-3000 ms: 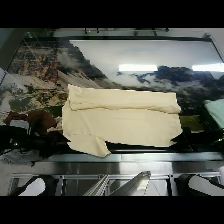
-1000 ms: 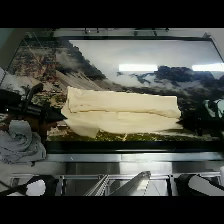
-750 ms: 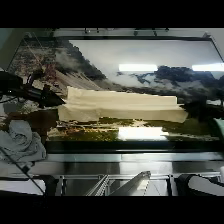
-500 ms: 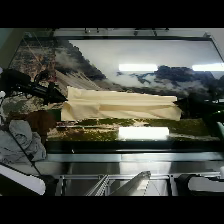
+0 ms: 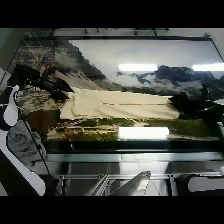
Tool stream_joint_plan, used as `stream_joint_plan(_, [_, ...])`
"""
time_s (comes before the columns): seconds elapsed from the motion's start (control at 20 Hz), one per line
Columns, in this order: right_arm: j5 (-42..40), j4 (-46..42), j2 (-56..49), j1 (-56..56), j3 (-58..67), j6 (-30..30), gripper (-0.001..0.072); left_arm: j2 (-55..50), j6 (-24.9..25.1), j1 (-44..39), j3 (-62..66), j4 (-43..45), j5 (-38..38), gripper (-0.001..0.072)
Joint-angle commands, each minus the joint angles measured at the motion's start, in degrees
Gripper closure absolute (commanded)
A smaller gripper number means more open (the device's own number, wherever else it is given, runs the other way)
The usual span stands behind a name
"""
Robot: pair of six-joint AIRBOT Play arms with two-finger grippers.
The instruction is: Fold the shirts.
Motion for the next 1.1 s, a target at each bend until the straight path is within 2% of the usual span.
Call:
stream_joint_plan(0.0, [6.38,-6.03,1.90,-3.21,3.58,1.73,0.0381,-0.68,-0.90,-0.48,5.68,-4.57,4.87,-0.0008])
stream_joint_plan(0.1, [7.08,-16.22,4.17,-6.03,6.58,10.82,0.0126,1.64,-0.85,0.22,5.86,-5.01,4.55,-0.0008])
stream_joint_plan(0.15, [7.13,-21.86,4.72,-7.17,7.56,15.21,0.0066,2.62,-0.85,0.42,5.79,-4.92,4.66,-0.0008])
stream_joint_plan(0.25, [7.87,-30.25,4.17,-7.67,7.89,20.81,0.0060,4.11,-0.87,1.14,5.79,-4.92,4.74,-0.0007])
stream_joint_plan(0.4, [11.72,-30.67,-0.07,-6.49,7.89,21.11,0.0060,5.60,-1.53,1.09,5.77,-4.94,5.11,0.0012])
stream_joint_plan(0.45, [12.22,-29.73,-1.53,-5.64,7.89,21.07,0.0060,6.08,-1.60,0.83,5.77,-4.96,5.09,0.0126])
stream_joint_plan(0.55, [12.96,-26.45,-3.91,-2.93,7.89,19.89,0.0061,7.08,-1.57,0.22,5.79,-4.96,5.09,0.0595])
stream_joint_plan(0.6, [12.90,-24.37,-4.92,-1.27,7.89,18.88,0.0062,7.50,-1.53,-0.37,5.79,-4.96,4.96,0.0685])
stream_joint_plan(0.7, [11.93,-19.43,-6.49,2.05,7.89,17.05,0.0069,7.52,-1.53,-2.25,5.77,-4.90,4.22,0.0684])
stream_joint_plan(0.75, [11.50,-17.07,-7.04,3.43,7.91,16.26,0.0134,7.23,-1.53,-3.72,5.77,-4.90,3.37,0.0684])
stream_joint_plan(0.8, [11.10,-14.88,-7.34,4.63,7.91,15.15,0.0263,6.69,-1.53,-5.66,5.77,-4.90,2.45,0.0684])
stream_joint_plan(0.85, [10.71,-13.60,-7.43,5.53,7.96,15.04,0.0417,5.92,-1.55,-8.04,5.77,-4.87,1.40,0.0684])
stream_joint_plan(0.9, [11.02,-13.20,-7.39,5.79,8.24,14.84,0.0628,5.11,-1.64,-10.56,5.77,-4.90,0.57,0.0684])
stream_joint_plan(0.95, [12.39,-13.55,-7.37,5.84,9.03,14.82,0.0691,4.24,-1.79,-13.22,5.77,-4.90,-0.50,0.0685])
stream_joint_plan(1.05, [17.40,-15.34,-6.67,4.76,11.10,14.86,0.0691,2.16,-2.43,-19.39,5.77,-4.85,-3.76,0.0694])
